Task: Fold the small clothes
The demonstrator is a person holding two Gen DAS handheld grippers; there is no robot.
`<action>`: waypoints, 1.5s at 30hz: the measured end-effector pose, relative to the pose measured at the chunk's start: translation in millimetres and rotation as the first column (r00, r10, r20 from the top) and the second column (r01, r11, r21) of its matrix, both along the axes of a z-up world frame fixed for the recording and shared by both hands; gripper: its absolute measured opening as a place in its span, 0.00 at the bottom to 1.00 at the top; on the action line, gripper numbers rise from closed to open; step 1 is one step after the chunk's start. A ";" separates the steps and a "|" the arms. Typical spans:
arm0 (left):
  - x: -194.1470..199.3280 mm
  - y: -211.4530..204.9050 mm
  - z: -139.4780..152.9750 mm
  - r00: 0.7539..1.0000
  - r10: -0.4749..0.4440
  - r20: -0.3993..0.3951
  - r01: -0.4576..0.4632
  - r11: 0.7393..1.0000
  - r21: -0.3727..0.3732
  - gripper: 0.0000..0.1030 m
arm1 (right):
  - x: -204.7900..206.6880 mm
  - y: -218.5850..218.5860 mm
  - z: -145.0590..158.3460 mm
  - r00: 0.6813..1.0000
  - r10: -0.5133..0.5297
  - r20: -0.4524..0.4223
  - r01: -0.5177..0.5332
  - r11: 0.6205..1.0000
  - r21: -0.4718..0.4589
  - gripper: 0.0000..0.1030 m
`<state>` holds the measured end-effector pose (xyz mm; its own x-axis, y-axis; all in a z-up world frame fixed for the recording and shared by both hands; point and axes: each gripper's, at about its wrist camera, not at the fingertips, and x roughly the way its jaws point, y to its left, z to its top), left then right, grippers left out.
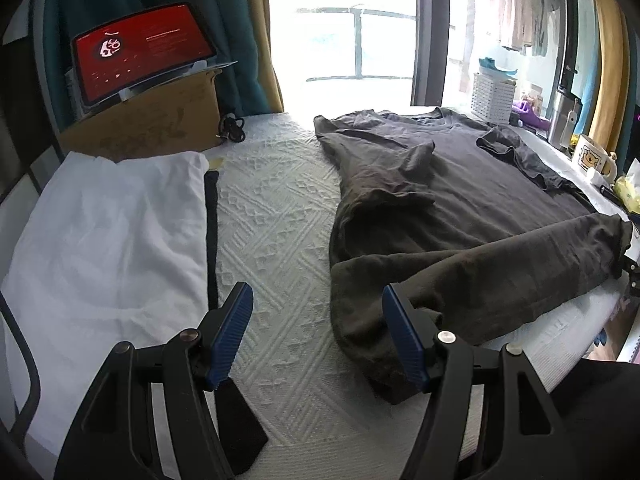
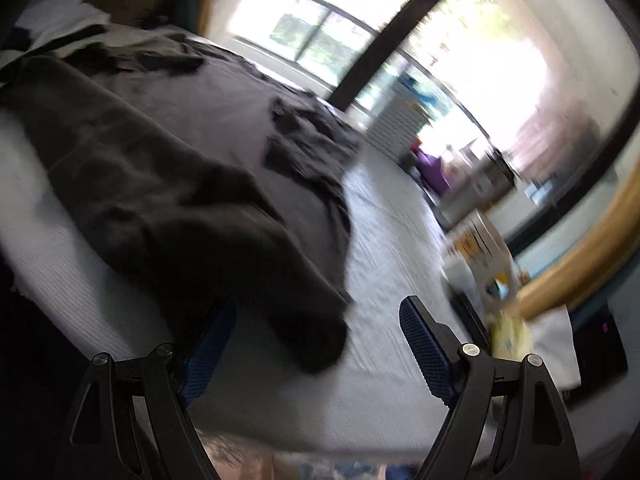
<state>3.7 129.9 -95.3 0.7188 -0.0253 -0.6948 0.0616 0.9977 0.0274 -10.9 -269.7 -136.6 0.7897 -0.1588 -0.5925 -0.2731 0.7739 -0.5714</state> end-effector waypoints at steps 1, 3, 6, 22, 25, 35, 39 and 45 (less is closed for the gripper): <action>0.3 1.8 -0.4 1.000 0.003 -0.002 -0.003 1.000 -0.003 0.65 | 1.6 5.7 3.0 0.999 0.033 0.006 -0.033 0.999 0.004 0.83; 0.8 4.2 -1.5 1.000 0.008 -0.003 -0.008 1.000 -0.008 0.65 | 8.7 12.0 10.1 0.997 0.075 0.022 -0.075 0.997 0.021 0.83; 1.2 5.2 -3.1 1.000 0.003 -0.002 -0.003 1.000 -0.015 0.65 | 30.8 12.0 22.0 0.996 0.087 0.029 -0.089 0.993 0.082 0.83; 11.5 18.8 -14.5 0.999 0.017 -0.030 -0.017 1.000 -0.015 0.65 | 126.4 -47.3 32.5 0.991 -0.089 -0.101 0.125 0.891 0.436 0.83; 9.9 22.5 -12.3 0.999 0.025 -0.021 -0.026 0.999 -0.025 0.65 | 105.9 -42.4 37.7 0.995 -0.066 -0.069 0.087 0.923 0.375 0.83; 10.4 12.4 -17.0 0.999 -0.035 -0.029 0.034 0.998 -0.049 0.65 | 83.0 -2.4 35.7 0.989 0.137 -0.059 -0.132 0.987 0.088 0.83; 3.7 9.8 -17.0 0.996 -0.082 -0.036 0.080 0.996 -0.047 0.65 | 89.4 19.8 35.2 0.973 0.219 -0.074 -0.215 0.975 0.062 0.83; -12.4 7.0 -17.4 0.982 -0.176 -0.062 0.171 0.981 -0.088 0.65 | 100.2 32.3 28.7 0.977 0.200 -0.081 -0.193 0.978 0.084 0.83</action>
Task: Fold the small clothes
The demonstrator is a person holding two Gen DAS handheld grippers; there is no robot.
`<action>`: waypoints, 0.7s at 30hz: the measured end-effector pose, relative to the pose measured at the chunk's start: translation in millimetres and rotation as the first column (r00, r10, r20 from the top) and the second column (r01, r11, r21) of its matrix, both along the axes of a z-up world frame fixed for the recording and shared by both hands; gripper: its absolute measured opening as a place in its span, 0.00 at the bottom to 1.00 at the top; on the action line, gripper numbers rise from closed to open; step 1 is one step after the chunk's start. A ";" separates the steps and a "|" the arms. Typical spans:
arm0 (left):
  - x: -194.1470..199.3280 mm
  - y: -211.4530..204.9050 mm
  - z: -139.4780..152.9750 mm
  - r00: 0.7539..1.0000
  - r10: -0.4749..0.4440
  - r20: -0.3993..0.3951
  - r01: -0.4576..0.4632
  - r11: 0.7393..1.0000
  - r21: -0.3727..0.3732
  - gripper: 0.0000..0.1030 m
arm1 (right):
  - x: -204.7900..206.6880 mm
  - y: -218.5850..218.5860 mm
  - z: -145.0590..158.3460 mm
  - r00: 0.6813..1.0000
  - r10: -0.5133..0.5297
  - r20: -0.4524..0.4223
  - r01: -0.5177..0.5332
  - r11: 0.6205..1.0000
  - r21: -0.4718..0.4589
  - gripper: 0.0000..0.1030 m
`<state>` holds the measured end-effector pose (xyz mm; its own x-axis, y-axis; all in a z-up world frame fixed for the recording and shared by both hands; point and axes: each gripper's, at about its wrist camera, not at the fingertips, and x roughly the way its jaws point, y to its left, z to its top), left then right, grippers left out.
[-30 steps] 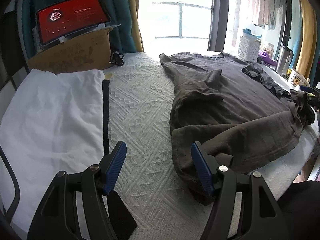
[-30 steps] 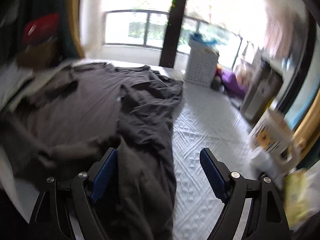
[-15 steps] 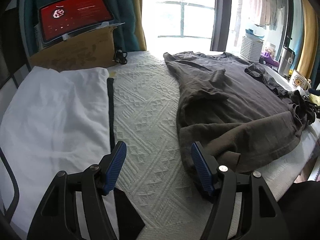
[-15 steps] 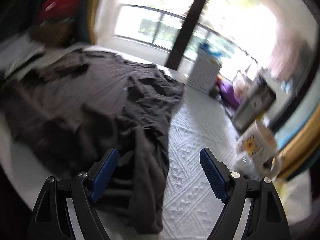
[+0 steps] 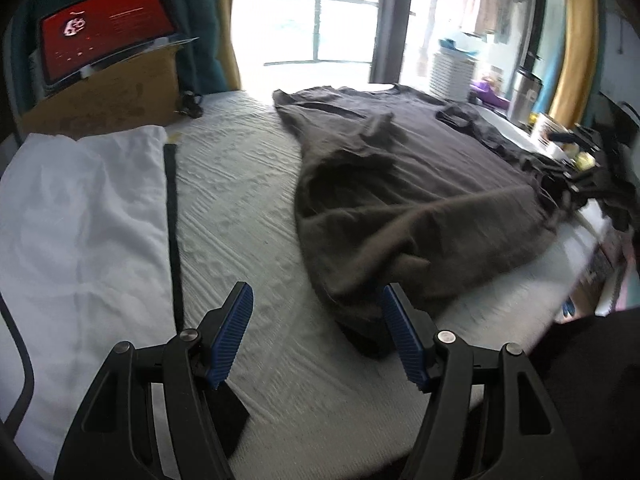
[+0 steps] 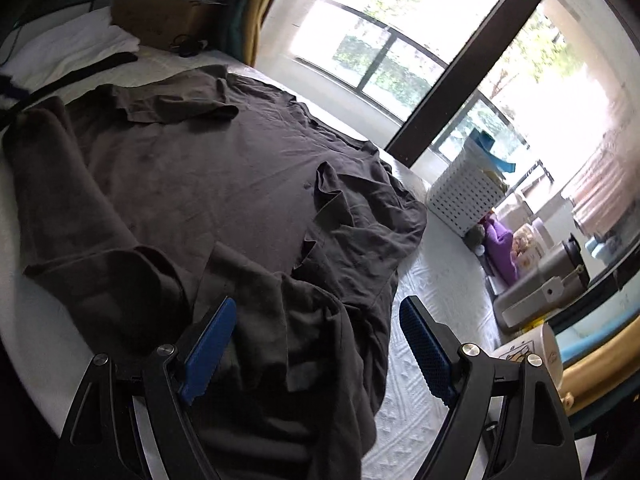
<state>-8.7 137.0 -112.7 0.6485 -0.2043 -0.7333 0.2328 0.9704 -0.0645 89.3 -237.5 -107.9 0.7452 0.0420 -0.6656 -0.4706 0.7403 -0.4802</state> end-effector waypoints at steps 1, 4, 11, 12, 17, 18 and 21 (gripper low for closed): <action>-3.2 -1.6 0.6 1.000 -0.018 -0.002 0.018 1.000 -0.005 0.65 | -0.2 -0.2 0.2 1.000 -0.009 0.001 0.009 1.000 0.009 0.83; -9.3 -8.8 -1.4 0.997 -0.071 -0.022 0.071 0.997 -0.015 0.65 | -3.4 -2.9 2.7 1.000 -0.030 0.006 0.030 0.999 0.032 0.83; -0.2 -17.9 -17.8 0.998 -0.052 -0.042 0.054 0.997 0.055 0.65 | -9.3 -24.0 6.6 0.996 -0.093 0.011 0.092 0.994 0.062 0.83; 1.7 -15.4 -17.4 0.999 -0.036 -0.024 0.037 0.998 0.051 0.60 | -9.4 -26.6 7.1 0.995 -0.098 0.011 0.097 0.993 0.067 0.83; 11.1 -16.1 -5.2 0.999 -0.028 0.044 0.026 0.999 0.027 0.32 | -6.9 -32.3 5.2 0.994 -0.108 0.005 0.107 0.990 0.091 0.83; 15.6 -17.7 -2.4 0.998 -0.028 0.050 0.027 0.999 0.030 0.32 | -6.3 -31.7 4.3 0.994 -0.105 0.003 0.104 0.990 0.095 0.83; 29.7 -22.2 5.9 0.998 -0.045 0.048 0.044 0.999 0.020 0.32 | -3.8 -28.0 -0.9 0.996 -0.093 -0.007 0.093 0.990 0.109 0.83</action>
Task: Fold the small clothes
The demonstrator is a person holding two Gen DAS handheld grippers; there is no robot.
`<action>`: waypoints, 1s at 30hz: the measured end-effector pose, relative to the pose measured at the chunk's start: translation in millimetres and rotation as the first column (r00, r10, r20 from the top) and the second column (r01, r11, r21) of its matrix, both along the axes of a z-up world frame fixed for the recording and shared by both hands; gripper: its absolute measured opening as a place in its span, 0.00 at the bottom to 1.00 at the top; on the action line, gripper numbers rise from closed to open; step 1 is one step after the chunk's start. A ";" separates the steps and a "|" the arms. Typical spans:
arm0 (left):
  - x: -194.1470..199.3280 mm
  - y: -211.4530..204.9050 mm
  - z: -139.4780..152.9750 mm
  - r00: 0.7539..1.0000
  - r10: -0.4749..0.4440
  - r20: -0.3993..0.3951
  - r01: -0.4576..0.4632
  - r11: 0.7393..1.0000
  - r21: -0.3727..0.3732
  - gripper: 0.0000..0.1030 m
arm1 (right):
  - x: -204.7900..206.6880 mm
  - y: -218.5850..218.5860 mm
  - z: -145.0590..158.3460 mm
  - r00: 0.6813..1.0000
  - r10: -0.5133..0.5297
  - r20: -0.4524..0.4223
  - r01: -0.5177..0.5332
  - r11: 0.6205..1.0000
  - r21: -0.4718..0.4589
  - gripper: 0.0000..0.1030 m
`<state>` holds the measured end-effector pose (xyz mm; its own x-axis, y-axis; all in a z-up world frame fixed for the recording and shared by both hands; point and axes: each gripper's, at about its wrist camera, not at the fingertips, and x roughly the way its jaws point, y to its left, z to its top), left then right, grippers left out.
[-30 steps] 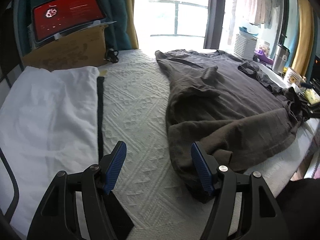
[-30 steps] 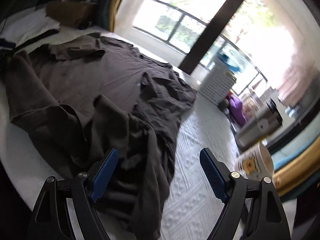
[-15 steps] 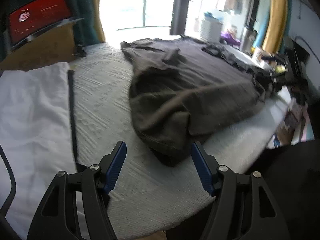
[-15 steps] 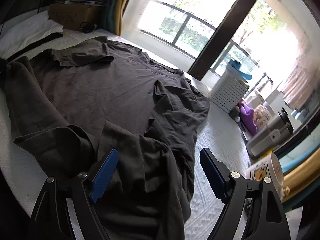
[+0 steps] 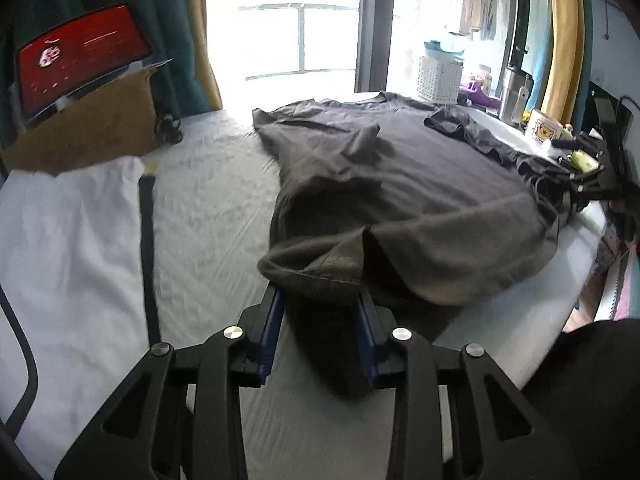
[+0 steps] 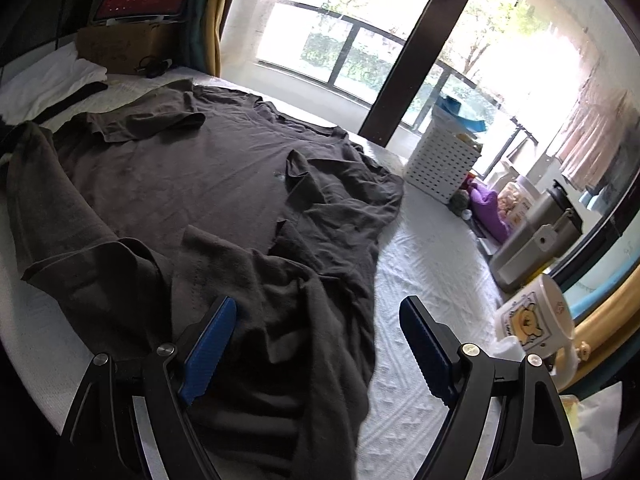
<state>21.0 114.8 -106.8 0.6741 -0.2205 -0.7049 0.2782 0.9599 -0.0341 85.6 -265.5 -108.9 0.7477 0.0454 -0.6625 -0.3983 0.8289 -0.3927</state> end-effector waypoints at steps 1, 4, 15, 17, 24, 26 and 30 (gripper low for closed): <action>4.6 -1.9 2.0 1.000 -0.009 -0.005 0.009 1.000 -0.001 0.32 | 0.9 1.4 -2.9 1.000 0.005 -0.006 -0.005 1.000 0.002 0.83; 17.0 -2.9 2.3 1.000 -0.014 -0.027 0.014 1.000 0.016 0.33 | 3.4 2.8 -10.1 1.000 0.011 -0.026 -0.011 1.000 -0.003 0.83; 29.9 8.5 -0.6 1.000 -0.022 -0.015 0.023 0.998 0.052 0.33 | 0.3 9.6 -16.0 0.996 0.080 -0.044 -0.084 0.992 -0.094 0.83; 30.7 6.9 3.1 0.999 -0.033 0.006 0.032 0.998 0.045 0.31 | 4.1 18.0 -15.3 0.992 0.117 -0.051 -0.123 0.984 -0.132 0.83; 43.6 19.8 15.8 0.994 0.072 0.088 -0.067 0.996 -0.053 0.01 | 18.4 46.6 -9.7 0.940 0.302 -0.158 -0.325 0.934 -0.146 0.83; 49.2 20.0 12.5 0.994 0.083 0.074 -0.078 0.995 -0.066 0.01 | 23.6 53.3 -12.5 0.911 0.356 -0.209 -0.387 0.912 -0.133 0.82; 53.9 15.4 2.7 0.996 0.081 0.041 -0.078 0.994 -0.070 0.00 | 40.1 52.1 -18.6 0.826 0.440 -0.352 -0.465 0.885 0.015 0.71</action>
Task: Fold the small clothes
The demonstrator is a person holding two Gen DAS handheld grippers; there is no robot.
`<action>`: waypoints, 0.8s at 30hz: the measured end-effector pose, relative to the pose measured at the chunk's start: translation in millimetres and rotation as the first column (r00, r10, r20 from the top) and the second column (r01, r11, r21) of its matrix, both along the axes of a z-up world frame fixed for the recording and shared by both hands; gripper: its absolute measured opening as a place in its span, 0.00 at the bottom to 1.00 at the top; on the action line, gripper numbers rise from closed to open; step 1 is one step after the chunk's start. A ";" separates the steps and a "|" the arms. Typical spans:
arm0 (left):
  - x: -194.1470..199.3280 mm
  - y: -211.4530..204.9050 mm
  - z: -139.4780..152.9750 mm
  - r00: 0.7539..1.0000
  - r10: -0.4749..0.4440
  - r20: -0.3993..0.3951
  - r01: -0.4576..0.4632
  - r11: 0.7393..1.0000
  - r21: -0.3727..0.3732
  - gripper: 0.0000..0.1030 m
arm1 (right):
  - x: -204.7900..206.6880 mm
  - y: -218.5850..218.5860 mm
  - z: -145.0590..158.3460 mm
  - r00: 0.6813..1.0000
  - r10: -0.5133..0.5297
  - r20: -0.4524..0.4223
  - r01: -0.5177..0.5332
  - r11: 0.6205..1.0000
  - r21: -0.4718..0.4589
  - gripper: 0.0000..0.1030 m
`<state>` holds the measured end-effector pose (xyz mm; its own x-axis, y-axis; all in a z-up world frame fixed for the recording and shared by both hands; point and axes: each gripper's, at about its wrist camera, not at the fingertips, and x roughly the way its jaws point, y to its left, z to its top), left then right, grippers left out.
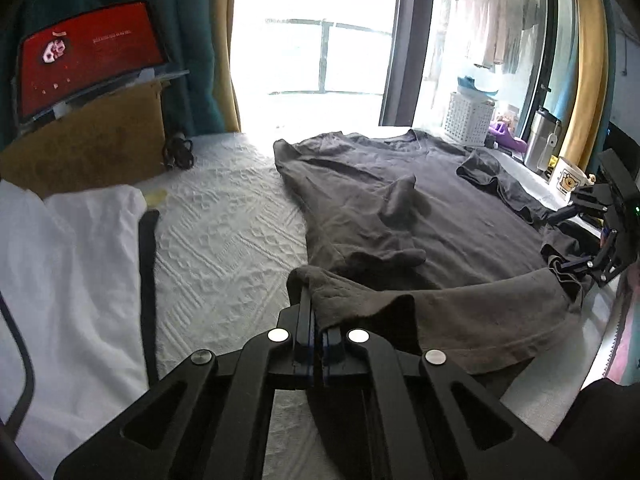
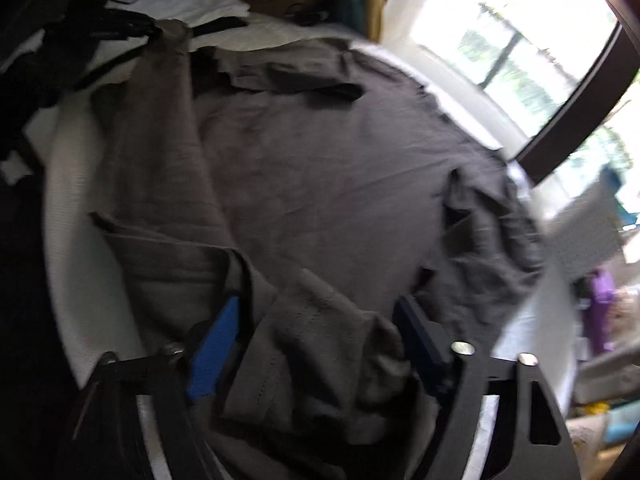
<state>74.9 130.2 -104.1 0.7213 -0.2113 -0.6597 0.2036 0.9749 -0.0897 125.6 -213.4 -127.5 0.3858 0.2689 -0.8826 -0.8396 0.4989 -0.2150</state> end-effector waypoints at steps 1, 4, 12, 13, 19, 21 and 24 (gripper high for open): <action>-0.3 -0.3 -1.1 1.000 0.004 -0.002 -0.004 1.000 0.001 0.00 | 5.2 -2.8 -0.7 0.999 -0.002 -0.041 0.003 1.000 0.021 0.70; 0.3 3.0 -3.1 1.000 0.018 -0.015 -0.018 1.000 -0.010 0.00 | 13.2 -8.7 -4.0 0.991 0.004 -0.136 0.006 0.997 0.077 0.40; -3.7 1.1 11.6 0.999 0.032 0.003 -0.032 0.999 -0.015 0.00 | 16.5 -33.7 15.5 0.981 -0.044 -0.189 0.091 0.965 0.246 0.14; -3.3 0.9 15.0 0.999 0.035 0.010 -0.035 0.999 -0.016 0.00 | 18.4 -39.2 19.2 0.982 -0.066 -0.178 0.113 0.958 0.264 0.14; 15.4 -0.1 11.4 0.999 0.045 -0.012 -0.045 0.999 -0.012 0.00 | 38.5 -93.8 31.6 0.934 -0.316 -0.169 0.358 0.840 0.407 0.14; 23.7 -0.7 2.5 0.998 0.048 -0.036 -0.048 0.999 -0.012 0.00 | 47.0 -106.4 26.5 0.902 -0.385 -0.193 0.430 0.793 0.432 0.14; 35.2 0.5 -15.1 0.994 0.062 -0.092 -0.063 0.998 -0.013 0.00 | 51.5 -117.4 17.6 0.864 -0.457 -0.211 0.502 0.749 0.432 0.14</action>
